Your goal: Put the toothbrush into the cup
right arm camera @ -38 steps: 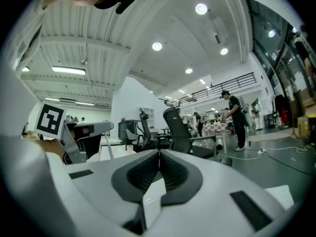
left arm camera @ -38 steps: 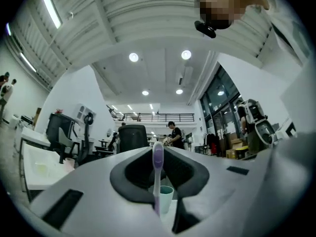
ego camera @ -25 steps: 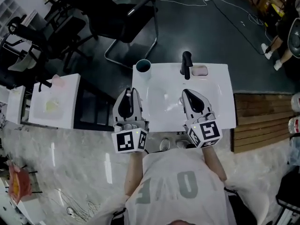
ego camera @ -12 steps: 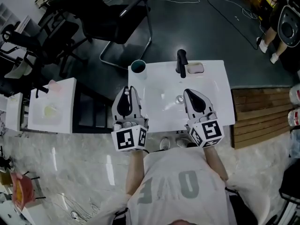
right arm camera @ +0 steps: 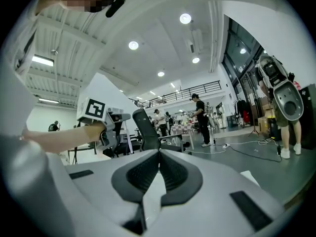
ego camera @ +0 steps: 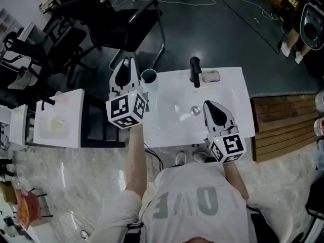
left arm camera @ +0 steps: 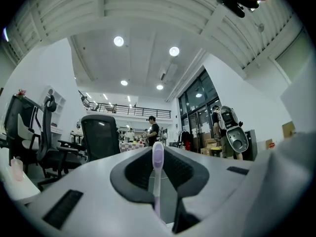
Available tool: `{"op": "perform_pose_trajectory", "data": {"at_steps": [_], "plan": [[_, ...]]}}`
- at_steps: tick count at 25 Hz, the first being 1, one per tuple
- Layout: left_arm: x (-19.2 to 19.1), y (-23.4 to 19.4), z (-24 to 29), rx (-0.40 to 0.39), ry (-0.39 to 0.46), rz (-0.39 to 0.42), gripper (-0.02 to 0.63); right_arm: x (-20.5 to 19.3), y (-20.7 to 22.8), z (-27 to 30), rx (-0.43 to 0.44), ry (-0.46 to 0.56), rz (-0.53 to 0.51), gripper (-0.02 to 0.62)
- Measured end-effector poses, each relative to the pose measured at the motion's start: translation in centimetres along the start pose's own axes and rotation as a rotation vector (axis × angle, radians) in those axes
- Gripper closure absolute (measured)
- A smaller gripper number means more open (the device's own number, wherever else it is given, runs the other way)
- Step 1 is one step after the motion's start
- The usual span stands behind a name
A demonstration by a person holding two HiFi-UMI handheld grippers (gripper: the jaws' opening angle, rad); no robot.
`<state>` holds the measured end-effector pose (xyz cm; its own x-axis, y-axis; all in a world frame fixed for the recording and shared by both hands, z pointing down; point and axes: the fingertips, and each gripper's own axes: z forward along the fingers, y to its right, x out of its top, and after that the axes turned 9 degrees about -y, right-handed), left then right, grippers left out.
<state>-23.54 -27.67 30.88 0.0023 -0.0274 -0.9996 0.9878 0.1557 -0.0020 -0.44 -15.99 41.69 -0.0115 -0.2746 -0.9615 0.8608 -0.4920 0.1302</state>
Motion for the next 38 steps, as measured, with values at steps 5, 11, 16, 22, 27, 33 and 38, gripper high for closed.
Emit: {"op": "perform_pose_trajectory", "data": {"at_steps": [5, 11, 16, 22, 27, 33, 38], "plan": [[-3.9, -2.1, 3.8, 0.006, -0.099, -0.039, 0.532, -0.3, 0.6, -0.5, -0.019, -0.013, 0.017, 0.565], [-7.5, -3.2, 5.8, 0.019, -0.12, -0.043, 0.531, -0.4, 0.7, -1.5, -0.023, -0.015, 0.024, 0.565], [-9.9, -2.8, 6.3, -0.004, -0.121, -0.051, 0.531, -0.9, 1.0, -2.0, -0.037, -0.029, 0.031, 0.565], [-12.8, -2.0, 6.5, -0.015, -0.174, -0.036, 0.531, -1.2, 1.4, -2.2, -0.061, -0.045, 0.03, 0.565], [-14.8, -1.5, 6.5, -0.023, -0.215, -0.018, 0.531, -1.5, 0.8, -2.2, -0.047, -0.042, 0.012, 0.563], [-16.2, -1.3, 6.4, -0.014, -0.251, -0.007, 0.531, -2.1, 0.7, -2.0, -0.042, -0.074, -0.018, 0.563], [-17.5, -1.0, 6.5, -0.018, -0.291, 0.005, 0.531, -2.1, 0.9, -1.8, -0.039, -0.079, -0.01, 0.563]]}}
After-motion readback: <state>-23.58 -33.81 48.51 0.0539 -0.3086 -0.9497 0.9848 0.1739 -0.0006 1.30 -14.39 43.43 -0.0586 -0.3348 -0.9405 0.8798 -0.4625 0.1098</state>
